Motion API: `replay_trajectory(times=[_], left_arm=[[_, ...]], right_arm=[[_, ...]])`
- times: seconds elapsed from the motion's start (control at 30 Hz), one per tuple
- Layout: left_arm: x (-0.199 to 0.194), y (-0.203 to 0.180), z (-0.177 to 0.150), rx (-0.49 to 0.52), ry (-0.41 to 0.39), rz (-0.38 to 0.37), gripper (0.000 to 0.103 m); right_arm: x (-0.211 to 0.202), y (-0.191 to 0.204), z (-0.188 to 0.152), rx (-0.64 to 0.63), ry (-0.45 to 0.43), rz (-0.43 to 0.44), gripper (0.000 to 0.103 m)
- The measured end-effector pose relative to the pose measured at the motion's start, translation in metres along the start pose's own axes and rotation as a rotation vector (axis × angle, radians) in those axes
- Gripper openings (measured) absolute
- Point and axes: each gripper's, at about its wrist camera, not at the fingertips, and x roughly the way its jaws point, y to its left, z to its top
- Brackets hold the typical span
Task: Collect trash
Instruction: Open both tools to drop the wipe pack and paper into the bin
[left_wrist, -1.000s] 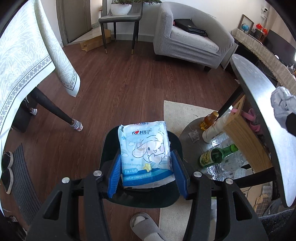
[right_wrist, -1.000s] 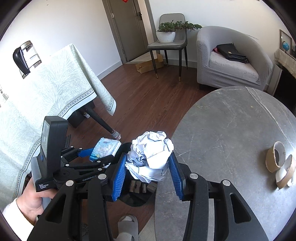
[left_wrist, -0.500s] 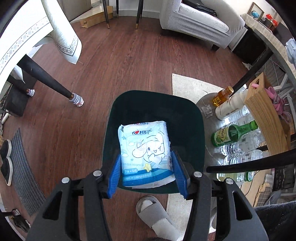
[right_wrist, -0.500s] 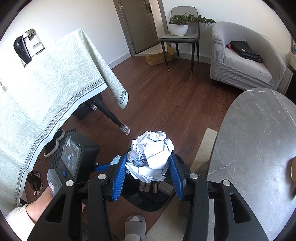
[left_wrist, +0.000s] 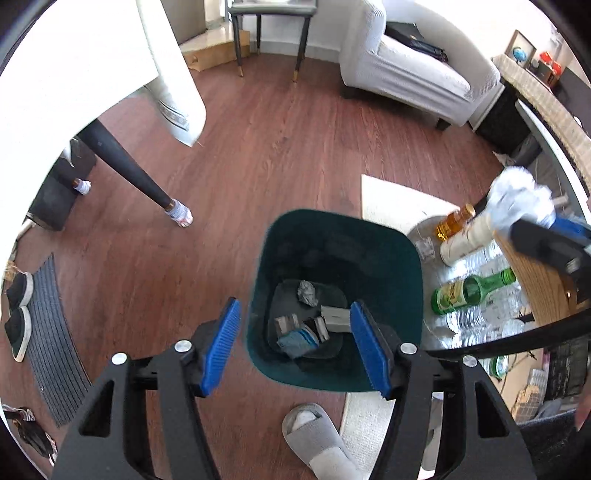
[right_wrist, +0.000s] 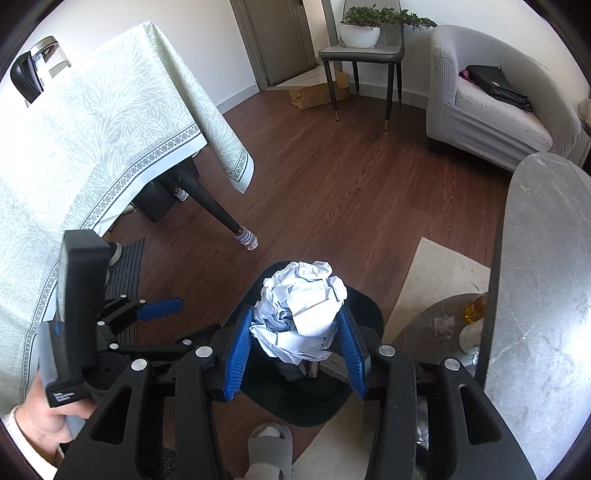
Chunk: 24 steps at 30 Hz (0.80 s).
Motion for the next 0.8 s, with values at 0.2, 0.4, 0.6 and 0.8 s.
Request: replay_trajectory(times=[0.2, 0.4, 0.6, 0.8], left_arm=[[-0.031, 0.01, 0.009, -0.044, -0.104, 0.001, 0.064], [-0.052, 0.011, 0.014, -0.053, -0.174, -0.003, 0.055], [-0.065, 0.008, 0.02, -0.055, -0.194, -0.022, 0.047], [-0.086, -0.005, 0.021, -0.04, -0.243, -0.047, 0.042]], right_arm=[[0.03, 0.008, -0.006, -0.012, 0.056, -0.004, 0.046], [0.057, 0.013, -0.014, -0.028, 0.103, -0.018, 0.046], [0.089, 0.012, -0.023, -0.019, 0.161, -0.016, 0.046], [0.114, 0.013, -0.033, -0.016, 0.215, -0.025, 0.046]])
